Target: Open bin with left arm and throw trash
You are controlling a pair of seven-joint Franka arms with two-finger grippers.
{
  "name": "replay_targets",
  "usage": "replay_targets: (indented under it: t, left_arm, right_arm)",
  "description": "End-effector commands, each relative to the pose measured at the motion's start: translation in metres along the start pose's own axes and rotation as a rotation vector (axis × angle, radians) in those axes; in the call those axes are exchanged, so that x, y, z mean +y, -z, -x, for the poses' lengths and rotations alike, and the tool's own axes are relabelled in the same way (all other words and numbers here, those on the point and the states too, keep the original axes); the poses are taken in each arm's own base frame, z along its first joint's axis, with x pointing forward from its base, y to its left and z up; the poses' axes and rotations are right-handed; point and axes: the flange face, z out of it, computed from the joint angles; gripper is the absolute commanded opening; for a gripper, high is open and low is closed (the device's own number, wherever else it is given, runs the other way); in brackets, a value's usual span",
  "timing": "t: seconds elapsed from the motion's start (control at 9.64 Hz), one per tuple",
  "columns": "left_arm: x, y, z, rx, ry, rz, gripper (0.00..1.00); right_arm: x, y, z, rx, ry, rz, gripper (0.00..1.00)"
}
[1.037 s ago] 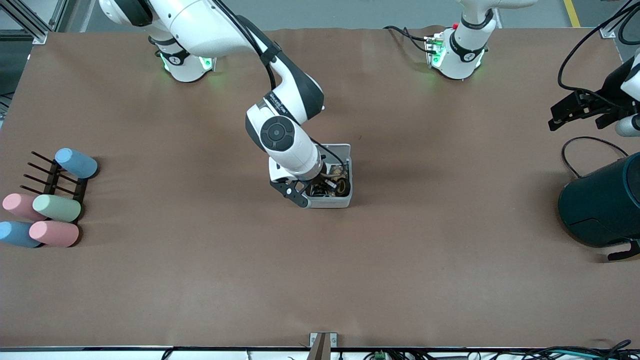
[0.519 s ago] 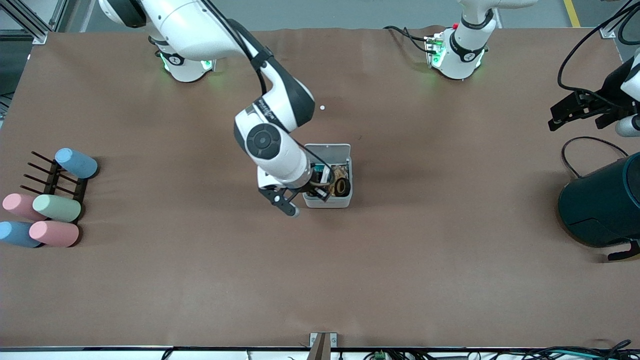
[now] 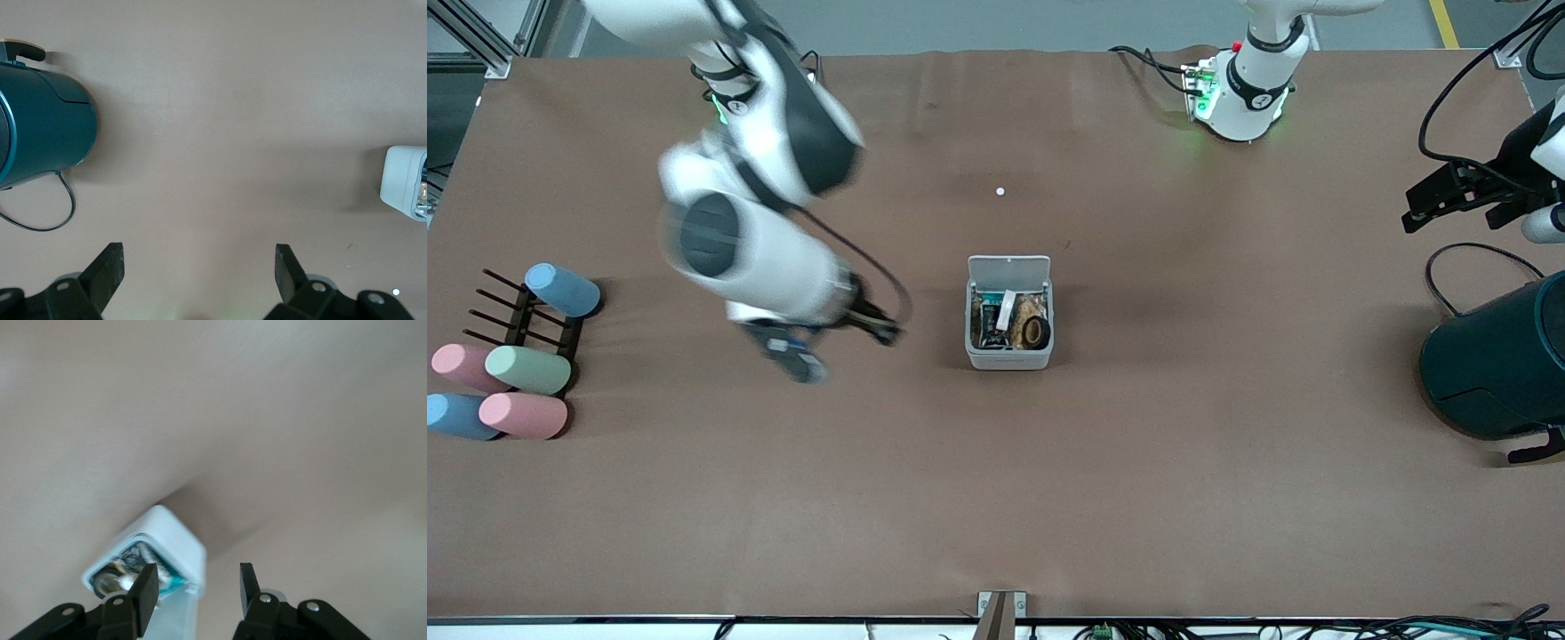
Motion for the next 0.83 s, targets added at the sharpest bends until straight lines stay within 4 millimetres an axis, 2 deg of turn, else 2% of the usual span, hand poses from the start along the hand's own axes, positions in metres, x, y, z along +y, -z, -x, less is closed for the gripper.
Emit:
replay_targets:
  t: [0.0, 0.21, 0.31, 0.41, 0.62, 0.73]
  left_arm:
    - [-0.001, 0.005, -0.003, 0.009, 0.010, 0.009, 1.00]
    - [-0.001, 0.005, -0.003, 0.009, 0.009, 0.009, 1.00]
    - [0.000, 0.005, -0.003, 0.009, 0.007, 0.009, 1.00]
    - [-0.002, 0.005, -0.003, 0.009, 0.010, 0.009, 1.00]
    - [-0.001, 0.005, -0.003, 0.009, 0.009, 0.009, 1.00]
    - [-0.002, 0.005, -0.003, 0.008, 0.010, 0.009, 1.00]
  right_arm:
    - [0.095, 0.078, -0.026, -0.026, 0.134, 0.011, 0.60]
    - [0.175, 0.127, -0.054, -0.054, 0.246, 0.013, 0.65]
    - [0.212, 0.144, -0.063, -0.039, 0.319, 0.014, 0.69]
    - [0.240, 0.152, -0.060, -0.010, 0.399, 0.051, 0.72]
    - [0.277, 0.153, -0.054, 0.006, 0.598, 0.126, 0.81]
    - [0.279, 0.153, -0.055, 0.010, 0.635, 0.143, 0.93]
